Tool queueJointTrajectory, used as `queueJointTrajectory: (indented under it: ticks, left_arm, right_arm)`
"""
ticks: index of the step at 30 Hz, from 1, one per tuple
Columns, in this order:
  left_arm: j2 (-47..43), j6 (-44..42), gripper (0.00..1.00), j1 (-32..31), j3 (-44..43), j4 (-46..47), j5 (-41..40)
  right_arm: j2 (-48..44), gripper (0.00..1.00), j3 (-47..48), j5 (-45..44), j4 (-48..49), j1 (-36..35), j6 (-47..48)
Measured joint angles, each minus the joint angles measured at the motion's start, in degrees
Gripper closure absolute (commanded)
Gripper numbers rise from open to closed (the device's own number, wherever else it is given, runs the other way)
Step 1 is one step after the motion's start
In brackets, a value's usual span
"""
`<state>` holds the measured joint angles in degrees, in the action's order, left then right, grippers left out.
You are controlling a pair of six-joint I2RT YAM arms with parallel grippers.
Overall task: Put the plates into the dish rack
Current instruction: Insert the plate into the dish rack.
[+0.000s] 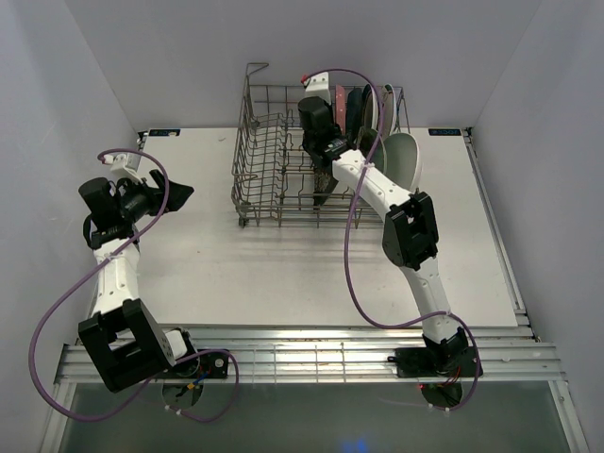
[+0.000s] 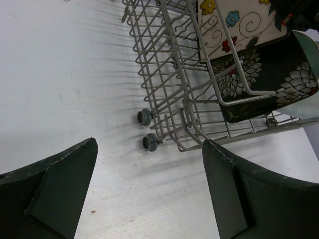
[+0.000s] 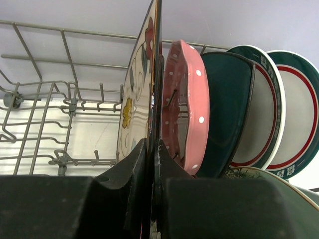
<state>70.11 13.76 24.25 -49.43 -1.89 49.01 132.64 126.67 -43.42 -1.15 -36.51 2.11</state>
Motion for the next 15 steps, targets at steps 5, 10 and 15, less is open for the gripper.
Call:
queueJointTrajectory:
  ticks: [5,10,15]
  left_arm:
    - [-0.66,-0.26,0.04,0.0,0.0,-0.46,-0.17]
    - [-0.9,-0.42,0.04,0.0,0.0,-0.66,-0.2]
    - [-0.9,-0.44,0.04,0.0,0.0,-0.66,-0.24]
  right_arm:
    - [0.0,0.92,0.0,-0.35,-0.2,-0.11,0.0]
    - [0.0,0.92,0.0,-0.31,-0.04,0.22,0.22]
    - [0.0,0.87,-0.02,0.81,0.02,1.18,-0.31]
